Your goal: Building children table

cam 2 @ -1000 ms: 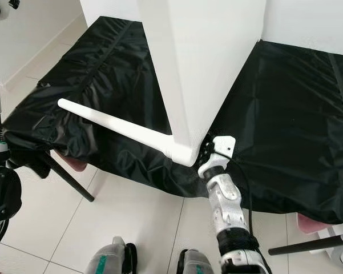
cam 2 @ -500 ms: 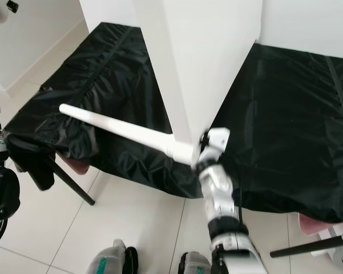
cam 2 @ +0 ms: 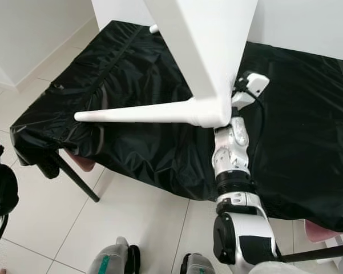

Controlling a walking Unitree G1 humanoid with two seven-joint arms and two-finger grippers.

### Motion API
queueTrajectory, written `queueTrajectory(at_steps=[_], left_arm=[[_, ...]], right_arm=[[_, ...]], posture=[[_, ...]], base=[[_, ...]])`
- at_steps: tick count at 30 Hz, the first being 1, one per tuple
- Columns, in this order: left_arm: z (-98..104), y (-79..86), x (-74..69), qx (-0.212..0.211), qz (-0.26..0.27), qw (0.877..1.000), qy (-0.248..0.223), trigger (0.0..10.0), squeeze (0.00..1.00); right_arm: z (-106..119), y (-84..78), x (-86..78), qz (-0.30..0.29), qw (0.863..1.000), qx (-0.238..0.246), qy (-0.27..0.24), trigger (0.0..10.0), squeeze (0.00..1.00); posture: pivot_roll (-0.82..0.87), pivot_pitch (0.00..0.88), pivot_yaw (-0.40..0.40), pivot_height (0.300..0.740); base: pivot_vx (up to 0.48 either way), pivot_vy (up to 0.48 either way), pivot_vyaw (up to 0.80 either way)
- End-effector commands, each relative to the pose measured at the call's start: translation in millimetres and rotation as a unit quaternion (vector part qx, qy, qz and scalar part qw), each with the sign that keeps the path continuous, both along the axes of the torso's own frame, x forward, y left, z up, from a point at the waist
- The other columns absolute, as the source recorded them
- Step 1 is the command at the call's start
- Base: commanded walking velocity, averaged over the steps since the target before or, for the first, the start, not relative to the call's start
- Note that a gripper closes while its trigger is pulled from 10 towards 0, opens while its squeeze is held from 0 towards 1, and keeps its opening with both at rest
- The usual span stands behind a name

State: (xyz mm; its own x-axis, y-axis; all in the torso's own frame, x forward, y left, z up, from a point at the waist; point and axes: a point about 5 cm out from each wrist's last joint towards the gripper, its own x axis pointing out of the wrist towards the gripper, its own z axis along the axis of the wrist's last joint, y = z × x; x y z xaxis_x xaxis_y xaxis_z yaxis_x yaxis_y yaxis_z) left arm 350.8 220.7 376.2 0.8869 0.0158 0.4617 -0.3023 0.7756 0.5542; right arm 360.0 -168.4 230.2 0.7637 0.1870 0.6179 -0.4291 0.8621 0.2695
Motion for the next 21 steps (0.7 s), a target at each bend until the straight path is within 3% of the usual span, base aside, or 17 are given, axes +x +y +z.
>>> queueTrajectory(at_steps=[1, 6, 9, 21], left_arm=[[-51.0, -32.2, 20.0, -0.012, -0.108, 0.986, 0.124, 10.0, 0.0], [-52.5, -35.4, 20.4, -0.009, -0.12, 0.984, 0.131, 10.0, 0.0], [-53.0, -43.4, 21.9, -0.005, -0.151, 0.978, 0.144, 10.0, 0.0], [-60.2, -49.6, 21.8, -0.017, -0.206, 0.962, 0.177, 10.0, 0.0]], right_arm=[[54.8, 18.9, -4.3, 0.049, 0.993, -0.02, -0.108, 10.0, 0.0], [65.5, 16.4, -5.9, 0.056, 0.99, -0.016, -0.125, 10.0, 0.0], [89.5, 5.4, -10.6, 0.076, 0.984, -0.003, -0.161, 10.0, 0.0], [120.8, -15.4, -26.1, 0.08, 0.972, 0.018, -0.219, 10.0, 0.0]], posture=[[0.14, 0.047, 0.023, 0.74], [0.14, 0.048, 0.023, 0.74], [0.15, 0.049, 0.019, 0.74], [0.14, 0.046, 0.019, 0.74]], base=[[0.0, 0.0, 0.0], [0.0, 0.0, 0.0], [0.0, 0.0, 0.0], [0.0, 0.0, 0.0]])
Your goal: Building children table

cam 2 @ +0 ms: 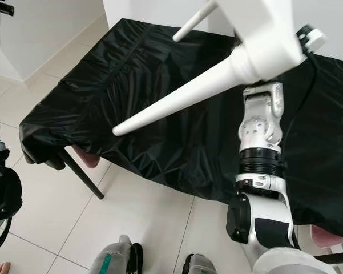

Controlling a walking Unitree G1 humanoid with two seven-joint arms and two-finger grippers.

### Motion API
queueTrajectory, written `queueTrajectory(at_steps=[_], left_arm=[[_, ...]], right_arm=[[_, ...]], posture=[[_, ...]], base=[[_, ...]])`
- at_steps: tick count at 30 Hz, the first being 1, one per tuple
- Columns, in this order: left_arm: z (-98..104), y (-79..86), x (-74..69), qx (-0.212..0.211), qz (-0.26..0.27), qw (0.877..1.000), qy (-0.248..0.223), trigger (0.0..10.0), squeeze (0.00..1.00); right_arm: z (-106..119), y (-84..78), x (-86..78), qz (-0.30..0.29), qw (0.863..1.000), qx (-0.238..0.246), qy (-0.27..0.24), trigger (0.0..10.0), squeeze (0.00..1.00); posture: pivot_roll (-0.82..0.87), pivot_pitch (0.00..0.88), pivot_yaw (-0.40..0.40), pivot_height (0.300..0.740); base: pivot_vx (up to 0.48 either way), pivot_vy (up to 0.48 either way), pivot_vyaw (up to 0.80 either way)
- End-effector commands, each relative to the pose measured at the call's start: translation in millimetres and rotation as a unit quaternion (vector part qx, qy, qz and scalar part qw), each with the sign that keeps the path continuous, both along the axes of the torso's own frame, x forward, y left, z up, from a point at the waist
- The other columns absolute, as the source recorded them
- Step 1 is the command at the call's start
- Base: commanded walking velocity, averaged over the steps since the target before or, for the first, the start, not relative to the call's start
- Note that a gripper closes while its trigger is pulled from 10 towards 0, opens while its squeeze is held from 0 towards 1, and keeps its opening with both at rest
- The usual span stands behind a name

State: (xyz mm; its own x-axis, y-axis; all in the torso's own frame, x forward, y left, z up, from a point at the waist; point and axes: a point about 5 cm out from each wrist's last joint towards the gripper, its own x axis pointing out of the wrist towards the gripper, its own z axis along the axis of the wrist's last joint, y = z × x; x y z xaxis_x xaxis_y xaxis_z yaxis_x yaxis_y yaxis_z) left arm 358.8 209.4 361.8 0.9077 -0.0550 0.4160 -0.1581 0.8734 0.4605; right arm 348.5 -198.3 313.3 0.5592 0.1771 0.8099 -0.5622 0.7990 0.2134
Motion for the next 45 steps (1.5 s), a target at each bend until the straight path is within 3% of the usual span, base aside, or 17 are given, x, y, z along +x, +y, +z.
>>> queueTrajectory(at_steps=[1, 4, 7, 12, 13, 15, 17, 19, 30, 34, 35, 38, 39, 40, 42, 45], left_arm=[[-45.7, -38.3, 13.9, 0.051, -0.147, 0.978, 0.139, 10.0, 0.0], [-48.0, -42.1, 13.0, 0.046, -0.167, 0.974, 0.147, 10.0, 0.0], [-49.5, -57.6, 8.6, 0.014, -0.224, 0.962, 0.157, 10.0, 0.0], [-48.7, -65.7, 6.7, -0.011, -0.251, 0.954, 0.163, 10.0, 0.0], [-47.0, -72.2, 5.0, -0.034, -0.274, 0.947, 0.166, 10.0, 0.0], [-47.0, -72.2, 5.0, -0.034, -0.274, 0.947, 0.166, 10.0, 0.0], [-46.5, -86.3, 0.6, -0.057, -0.315, 0.931, 0.174, 10.0, 0.0], [-47.4, -93.2, -0.7, -0.065, -0.327, 0.926, 0.175, 10.0, 0.0], [-49.6, -127.2, -9.1, -0.106, -0.326, 0.924, 0.168, 10.0, 0.0], [-52.8, -137.5, -11.4, -0.117, -0.313, 0.926, 0.174, 10.0, 0.0], [-54.5, -140.3, -12.4, -0.112, -0.305, 0.929, 0.176, 10.0, 0.0], [-54.5, -140.3, -12.4, -0.112, -0.305, 0.929, 0.176, 10.0, 0.0], [-57.2, -144.2, -14.4, -0.11, -0.303, 0.929, 0.182, 10.0, 0.0], [-57.2, -144.2, -14.4, -0.11, -0.303, 0.929, 0.182, 10.0, 0.0], [-67.0, -147.7, -19.9, -0.112, -0.292, 0.928, 0.203, 10.0, 0.0], [-71.8, -149.1, -22.2, -0.116, -0.286, 0.927, 0.214, 10.0, 0.0]], right_arm=[[37.7, 14.5, -14.6, 0.032, 0.995, -0.028, -0.092, 10.0, 0.0], [53.3, 9.5, -22.6, 0.037, 0.992, -0.021, -0.123, 10.0, 0.0], [77.5, 1.9, -33.6, 0.046, 0.986, -0.012, -0.163, 10.0, 0.0], [85.9, -1.0, -36.7, 0.041, 0.983, -0.011, -0.176, 10.0, 0.0], [92.5, -2.7, -39.3, 0.04, 0.982, -0.008, -0.186, 10.0, 0.0], [92.5, -2.7, -39.3, 0.04, 0.982, -0.008, -0.186, 10.0, 0.0], [106.1, -3.1, -45.7, 0.044, 0.977, -0.007, -0.208, 10.0, 0.0], [110.3, -3.5, -47.9, 0.043, 0.976, -0.008, -0.216, 10.0, 0.0], [124.6, -21.3, -55.8, 0.006, 0.973, 0.015, -0.229, 10.0, 0.0], [118.1, -29.1, -51.6, -0.018, 0.98, 0.001, -0.197, 10.0, 0.0], [110.1, -30.7, -46.9, -0.033, 0.985, -0.017, -0.167, 10.0, 0.0], [110.1, -30.7, -46.9, -0.033, 0.985, -0.017, -0.167, 10.0, 0.0], [98.3, -30.3, -39.4, -0.047, 0.991, -0.037, -0.121, 10.0, 0.0], [98.3, -30.3, -39.4, -0.047, 0.991, -0.037, -0.121, 10.0, 0.0], [58.4, -30.9, -29.8, -0.081, 0.991, -0.104, -0.019, 10.0, 0.0], [41.5, -35.0, -29.6, -0.097, 0.986, -0.133, 0.02, 10.0, 0.0]], posture=[[0.14, 0.046, 0.019, 0.74], [0.14, 0.046, 0.017, 0.74], [0.14, 0.047, 0.012, 0.74], [0.14, 0.049, 0.006, 0.74], [0.14, 0.048, 0.003, 0.74], [0.14, 0.048, 0.003, 0.74], [0.13, 0.048, -0.006, 0.74], [0.13, 0.05, -0.01, 0.74], [0.13, 0.056, -0.014, 0.74], [0.13, 0.057, -0.021, 0.74], [0.13, 0.063, -0.021, 0.74], [0.13, 0.063, -0.021, 0.74], [0.13, 0.064, -0.023, 0.74], [0.13, 0.064, -0.023, 0.74], [0.12, 0.086, -0.013, 0.74], [0.11, 0.092, -0.007, 0.74]], base=[[0.0, 0.0, 0.0], [0.0, 0.0, 0.0], [0.0, 0.0, 0.0], [0.0, 0.0, 0.0], [0.0, 0.0, 0.0], [0.0, 0.0, 0.0], [0.0, 0.0, 0.0], [0.0, 0.0, 0.0], [0.0, 0.0, 0.0], [0.0, 0.0, 0.0], [0.0, 0.0, 0.0], [0.0, 0.0, 0.0], [0.0, 0.0, 0.0], [0.0, 0.0, 0.0], [0.0, 0.0, 0.0], [0.0, 0.0, 0.0]])
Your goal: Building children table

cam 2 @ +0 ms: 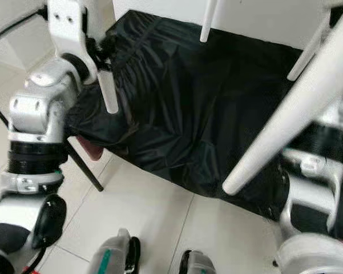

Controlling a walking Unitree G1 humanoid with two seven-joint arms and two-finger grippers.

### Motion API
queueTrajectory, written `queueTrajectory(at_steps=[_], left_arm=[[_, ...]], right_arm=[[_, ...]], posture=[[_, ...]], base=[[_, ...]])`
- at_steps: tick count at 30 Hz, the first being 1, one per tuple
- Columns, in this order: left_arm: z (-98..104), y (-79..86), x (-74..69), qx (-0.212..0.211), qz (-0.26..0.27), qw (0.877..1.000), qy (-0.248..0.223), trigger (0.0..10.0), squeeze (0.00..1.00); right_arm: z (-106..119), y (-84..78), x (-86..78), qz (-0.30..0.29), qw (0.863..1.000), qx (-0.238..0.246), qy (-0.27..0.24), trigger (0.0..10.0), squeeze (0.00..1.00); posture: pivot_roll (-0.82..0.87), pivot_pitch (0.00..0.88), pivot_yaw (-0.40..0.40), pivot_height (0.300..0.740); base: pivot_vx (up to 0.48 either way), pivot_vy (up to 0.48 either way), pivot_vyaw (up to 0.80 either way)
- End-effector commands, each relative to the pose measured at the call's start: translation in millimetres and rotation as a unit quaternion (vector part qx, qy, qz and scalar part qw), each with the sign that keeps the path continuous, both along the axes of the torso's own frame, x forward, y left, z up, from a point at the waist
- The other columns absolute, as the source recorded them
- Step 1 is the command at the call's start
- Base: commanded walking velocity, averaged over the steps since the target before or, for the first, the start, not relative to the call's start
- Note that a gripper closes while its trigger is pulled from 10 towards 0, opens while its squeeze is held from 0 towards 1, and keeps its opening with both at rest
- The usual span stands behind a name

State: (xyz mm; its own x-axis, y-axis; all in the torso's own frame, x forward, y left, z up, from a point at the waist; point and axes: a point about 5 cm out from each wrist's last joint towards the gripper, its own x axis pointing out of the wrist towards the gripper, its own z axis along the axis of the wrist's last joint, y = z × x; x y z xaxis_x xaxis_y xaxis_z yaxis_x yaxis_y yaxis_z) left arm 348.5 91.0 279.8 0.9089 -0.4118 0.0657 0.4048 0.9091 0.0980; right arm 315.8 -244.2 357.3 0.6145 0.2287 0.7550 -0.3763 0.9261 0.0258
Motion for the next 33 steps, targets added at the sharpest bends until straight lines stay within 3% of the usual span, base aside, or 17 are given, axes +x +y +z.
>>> queueTrajectory(at_steps=[1, 4, 5, 7, 8, 12, 13, 14, 15, 17, 18, 22, 23, 27, 28, 29, 33], left_arm=[[10.2, -30.6, -11.9, 0.025, -0.066, 0.997, -0.025, 10.0, 0.0], [5.7, -31.8, -14.3, 0.016, -0.061, 0.998, -0.007, 10.0, 0.0], [1.2, -34.1, -18.0, 0.007, -0.06, 0.998, 0.006, 10.0, 0.42], [1.2, -34.1, -18.0, 0.007, -0.06, 0.998, 0.006, 10.0, 0.42], [-2.4, -35.3, -21.2, 0.0, -0.056, 0.998, 0.017, 10.0, 1.0], [-4.8, -35.8, -23.3, -0.004, -0.053, 0.998, 0.024, 10.0, 1.0], [-5.6, -36.3, -24.6, -0.005, -0.053, 0.998, 0.027, 10.0, 0.57], [-5.6, -36.3, -24.6, -0.005, -0.053, 0.998, 0.027, 10.0, 0.57], [-5.3, -36.0, -24.8, -0.005, -0.055, 0.998, 0.031, 10.0, 0.0], [-5.1, -35.8, -25.2, -0.005, -0.058, 0.998, 0.034, 10.0, 0.0], [-4.9, -35.7, -26.5, -0.002, -0.062, 0.997, 0.038, 10.0, 0.52], [-4.9, -35.7, -27.0, 0.0, -0.063, 0.997, 0.039, 10.0, 0.29], [-3.1, -36.0, -28.0, -0.008, -0.066, 0.997, 0.037, 10.0, 1.0], [-2.3, -37.1, -28.8, -0.009, -0.071, 0.997, 0.038, 10.0, 1.0], [-2.0, -37.1, -28.8, -0.005, -0.067, 0.997, 0.036, 10.0, 0.76], [-0.5, -36.1, -29.0, -0.012, -0.061, 0.998, 0.028, 0.9, 0.0], [3.2, -34.6, -29.2, -0.023, -0.055, 0.998, 0.019, 0.0, 0.0]], right_arm=[[-2.5, 10.9, 3.0, 0.007, 1.0, -0.02, 0.015, 10.0, 0.0], [-17.1, 6.6, 0.9, -0.003, 0.998, -0.044, 0.052, 10.0, 0.0], [-36.2, -1.7, -3.2, -0.026, 0.994, -0.061, 0.092, 10.0, 0.0], [-36.2, -1.7, -3.2, -0.026, 0.994, -0.061, 0.092, 10.0, 0.0], [-54.7, -9.5, -8.1, -0.047, 0.988, -0.068, 0.128, 10.0, 0.0], [-71.7, -17.4, -12.5, -0.071, 0.982, -0.065, 0.16, 10.0, 0.0], [-91.6, -26.5, -18.7, -0.087, 0.977, -0.055, 0.189, 10.0, 0.0], [-91.6, -26.5, -18.7, -0.087, 0.977, -0.055, 0.189, 10.0, 0.0], [-104.9, -30.2, -24.3, -0.092, 0.973, -0.048, 0.206, 10.0, 0.0], [-112.0, -31.6, -28.2, -0.092, 0.971, -0.043, 0.215, 10.0, 0.0], [-108.4, -27.9, -33.3, -0.083, 0.974, -0.033, 0.209, 10.0, 0.0], [-105.1, -26.4, -34.5, -0.077, 0.975, -0.027, 0.206, 10.0, 0.0], [-102.2, -25.8, -35.9, -0.075, 0.976, -0.029, 0.203, 10.0, 0.0], [-100.3, -24.8, -37.0, -0.07, 0.976, -0.043, 0.203, 10.0, 0.0], [-99.0, -22.9, -38.0, -0.068, 0.976, -0.047, 0.203, 10.0, 0.0], [-97.8, -20.5, -38.5, -0.063, 0.976, -0.049, 0.203, 10.0, 0.0], [-94.3, -12.6, -39.8, -0.046, 0.978, -0.053, 0.198, 10.0, 0.0]], posture=[[0.11, 0.092, -0.007, 0.74], [0.1, 0.098, -0.008, 0.74], [0.1, 0.109, -0.008, 0.74], [0.1, 0.109, -0.008, 0.74], [0.1, 0.113, -0.008, 0.74], [0.1, 0.114, -0.008, 0.74], [0.1, 0.113, -0.008, 0.74], [0.1, 0.113, -0.008, 0.74], [0.09, 0.113, -0.002, 0.74], [0.09, 0.111, 0.0, 0.74], [0.09, 0.111, 0.002, 0.74], [0.09, 0.109, 0.001, 0.74], [0.09, 0.109, -0.001, 0.74], [0.09, 0.108, -0.007, 0.74], [0.09, 0.107, -0.008, 0.74], [0.09, 0.104, -0.008, 0.74], [0.09, 0.098, -0.014, 0.74]], base=[[0.0, 0.0, 0.0], [0.0, 0.0, 0.0], [0.0, 0.0, 0.0], [0.0, 0.0, 0.0], [0.0, 0.0, 0.0], [0.0, 0.0, 0.0], [0.0, 0.0, 0.0], [0.0, 0.0, 0.0], [0.0, 0.0, 0.0], [0.0, 0.0, 0.0], [0.0, 0.0, 0.0], [0.0, 0.0, 0.0], [0.0, 0.0, 0.0], [0.0, 0.0, 0.0], [0.0, 0.0, 0.0], [0.0, 0.0, 0.0], [0.0, 0.0, 0.0]])
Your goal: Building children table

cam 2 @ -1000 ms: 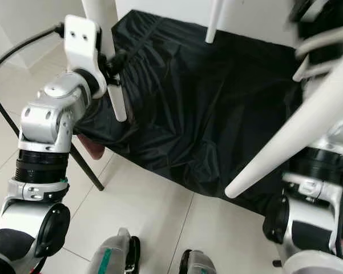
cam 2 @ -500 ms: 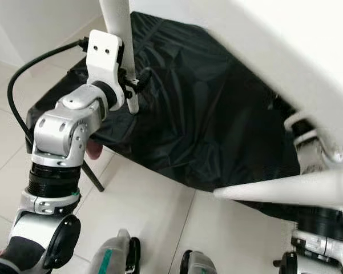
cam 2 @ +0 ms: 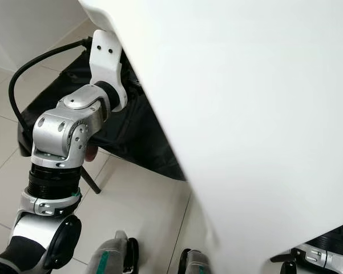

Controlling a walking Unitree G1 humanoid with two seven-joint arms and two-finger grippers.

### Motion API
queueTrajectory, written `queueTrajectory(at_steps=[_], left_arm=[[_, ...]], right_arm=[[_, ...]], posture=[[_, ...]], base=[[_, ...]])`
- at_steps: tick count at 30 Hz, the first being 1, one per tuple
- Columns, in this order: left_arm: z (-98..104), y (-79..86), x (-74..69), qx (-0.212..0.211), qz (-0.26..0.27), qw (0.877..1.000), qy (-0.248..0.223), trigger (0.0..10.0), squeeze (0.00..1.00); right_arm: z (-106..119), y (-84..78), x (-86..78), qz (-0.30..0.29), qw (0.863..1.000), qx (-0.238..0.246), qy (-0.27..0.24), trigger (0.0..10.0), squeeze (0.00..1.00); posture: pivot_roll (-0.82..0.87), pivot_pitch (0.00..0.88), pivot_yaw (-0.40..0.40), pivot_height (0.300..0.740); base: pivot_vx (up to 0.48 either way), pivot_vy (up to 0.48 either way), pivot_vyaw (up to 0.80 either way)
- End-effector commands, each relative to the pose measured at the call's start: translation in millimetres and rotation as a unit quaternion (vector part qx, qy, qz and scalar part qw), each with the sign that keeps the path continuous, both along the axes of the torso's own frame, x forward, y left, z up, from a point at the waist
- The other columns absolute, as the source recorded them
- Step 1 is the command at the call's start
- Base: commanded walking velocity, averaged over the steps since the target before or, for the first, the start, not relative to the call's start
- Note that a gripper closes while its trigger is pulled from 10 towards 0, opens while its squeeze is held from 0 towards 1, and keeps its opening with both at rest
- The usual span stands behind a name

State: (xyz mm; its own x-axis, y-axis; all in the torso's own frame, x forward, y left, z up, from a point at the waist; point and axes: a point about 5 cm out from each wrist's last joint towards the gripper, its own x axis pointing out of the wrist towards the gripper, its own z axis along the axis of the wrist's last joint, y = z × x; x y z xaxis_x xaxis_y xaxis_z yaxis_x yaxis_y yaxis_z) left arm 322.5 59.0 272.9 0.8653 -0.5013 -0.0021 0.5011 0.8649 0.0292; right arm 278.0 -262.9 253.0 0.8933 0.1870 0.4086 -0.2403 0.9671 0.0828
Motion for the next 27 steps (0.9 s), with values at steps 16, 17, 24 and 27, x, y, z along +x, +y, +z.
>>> queueTrajectory(at_steps=[16, 17, 24, 27], left_arm=[[17.3, -7.5, -7.8, 0.042, -0.073, 0.996, -0.018, 10.0, 0.0], [17.3, -7.5, -7.8, 0.042, -0.073, 0.996, -0.018, 10.0, 0.0], [31.6, -11.7, -14.3, 0.068, -0.156, 0.985, -0.012, 10.0, 0.0], [46.6, -9.6, -12.9, 0.058, -0.182, 0.982, -0.007, 10.0, 0.0]], right_arm=[[30.3, 15.0, 1.2, 0.052, 0.998, -0.036, 0.002, 10.0, 0.0], [30.3, 15.0, 1.2, 0.052, 0.998, -0.036, 0.002, 10.0, 0.0], [69.2, 14.0, 20.1, 0.048, 0.998, -0.05, -0.011, 10.0, 0.0], [97.0, 12.3, 32.2, 0.038, 0.998, -0.029, -0.032, 10.0, 0.0]], posture=[[0.1, 0.083, -0.025, 0.74], [0.1, 0.083, -0.025, 0.74], [0.11, 0.086, -0.018, 0.74], [0.11, 0.087, -0.014, 0.74]], base=[[0.0, 0.0, 0.0], [0.0, 0.0, 0.0], [0.0, 0.0, 0.0], [0.0, 0.0, 0.0]])
